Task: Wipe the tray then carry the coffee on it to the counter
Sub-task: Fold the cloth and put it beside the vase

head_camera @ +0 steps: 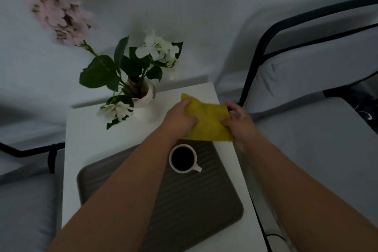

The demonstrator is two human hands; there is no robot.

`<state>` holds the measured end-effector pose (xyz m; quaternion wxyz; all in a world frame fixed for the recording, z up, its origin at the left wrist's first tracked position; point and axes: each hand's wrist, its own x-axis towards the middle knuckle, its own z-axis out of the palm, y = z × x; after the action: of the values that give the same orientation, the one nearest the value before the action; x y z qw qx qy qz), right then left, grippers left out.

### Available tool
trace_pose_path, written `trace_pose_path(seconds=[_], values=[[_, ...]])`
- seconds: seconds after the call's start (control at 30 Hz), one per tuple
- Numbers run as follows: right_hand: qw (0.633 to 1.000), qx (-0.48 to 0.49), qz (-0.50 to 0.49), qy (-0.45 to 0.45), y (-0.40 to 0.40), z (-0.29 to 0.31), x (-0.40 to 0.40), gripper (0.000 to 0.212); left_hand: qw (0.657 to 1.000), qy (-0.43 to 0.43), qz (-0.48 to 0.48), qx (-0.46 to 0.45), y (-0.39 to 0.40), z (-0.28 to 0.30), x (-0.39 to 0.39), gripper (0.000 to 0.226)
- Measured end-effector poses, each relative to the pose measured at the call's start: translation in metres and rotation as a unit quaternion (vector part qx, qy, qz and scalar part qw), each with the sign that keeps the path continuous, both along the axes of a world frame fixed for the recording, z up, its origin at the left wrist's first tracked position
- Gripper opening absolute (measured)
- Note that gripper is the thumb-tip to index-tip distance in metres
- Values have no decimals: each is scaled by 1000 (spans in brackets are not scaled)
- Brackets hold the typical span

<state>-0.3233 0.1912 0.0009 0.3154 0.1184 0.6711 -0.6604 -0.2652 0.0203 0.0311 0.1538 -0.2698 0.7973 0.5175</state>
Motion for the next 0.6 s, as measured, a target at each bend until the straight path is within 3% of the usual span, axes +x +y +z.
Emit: trace_pose_path(seconds=[0.1, 0.2, 0.33, 0.47, 0.6], values=[[991, 82, 32, 96, -14, -12, -37, 47, 997, 10, -45, -57, -7, -13, -21, 73], [979, 96, 68, 165, -29, -31, -62, 42, 993, 36, -62, -94, -16, -33, -32, 63], [973, 93, 78, 197, -49, -60, -83, 43, 987, 41, -64, -144, -30, -66, -44, 73], [946, 178, 122, 243, -58, -86, -91, 37, 982, 51, -66, -172, -44, -95, -58, 77], [912, 256, 189, 259, -57, -108, -85, 35, 975, -28, -124, -183, -50, -117, -52, 75]])
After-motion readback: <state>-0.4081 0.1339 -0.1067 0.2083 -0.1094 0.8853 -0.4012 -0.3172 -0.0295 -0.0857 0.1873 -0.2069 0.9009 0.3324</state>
